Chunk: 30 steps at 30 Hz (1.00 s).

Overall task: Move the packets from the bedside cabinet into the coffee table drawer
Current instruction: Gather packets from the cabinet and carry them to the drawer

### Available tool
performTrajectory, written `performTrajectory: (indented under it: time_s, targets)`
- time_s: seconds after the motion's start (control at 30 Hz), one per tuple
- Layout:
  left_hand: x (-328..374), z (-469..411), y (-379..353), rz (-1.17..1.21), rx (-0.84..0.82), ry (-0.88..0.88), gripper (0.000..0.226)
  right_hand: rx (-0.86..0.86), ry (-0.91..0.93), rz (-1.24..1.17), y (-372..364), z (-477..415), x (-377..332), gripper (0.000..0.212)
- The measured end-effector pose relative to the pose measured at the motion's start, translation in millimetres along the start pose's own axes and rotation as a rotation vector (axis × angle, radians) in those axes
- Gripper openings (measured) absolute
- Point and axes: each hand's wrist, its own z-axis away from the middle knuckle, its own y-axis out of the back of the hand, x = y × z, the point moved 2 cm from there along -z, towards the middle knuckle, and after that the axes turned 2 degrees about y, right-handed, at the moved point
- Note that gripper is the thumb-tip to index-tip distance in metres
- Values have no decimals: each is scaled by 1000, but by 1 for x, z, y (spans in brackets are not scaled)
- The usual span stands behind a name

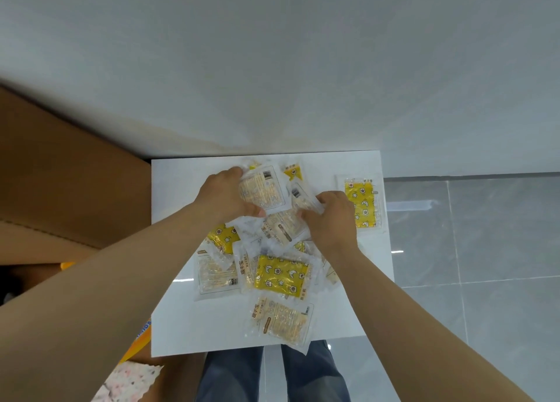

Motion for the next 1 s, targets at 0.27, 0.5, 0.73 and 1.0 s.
performTrajectory:
  time_s: [0.27, 0.5, 0.73, 1.0]
  targets:
    - [-30, 25, 13, 178, 4, 87, 50, 189, 68, -75, 22, 13, -4, 14]
    - [-24, 56, 27, 305, 52, 67, 39, 141, 74, -149, 53, 34, -15, 11]
    - [-9, 118, 64, 390, 109, 64, 37, 184, 176, -69, 101, 85, -45, 11]
    - [26, 215, 136, 484, 239, -58, 32, 322, 277, -151, 187, 163, -101, 17]
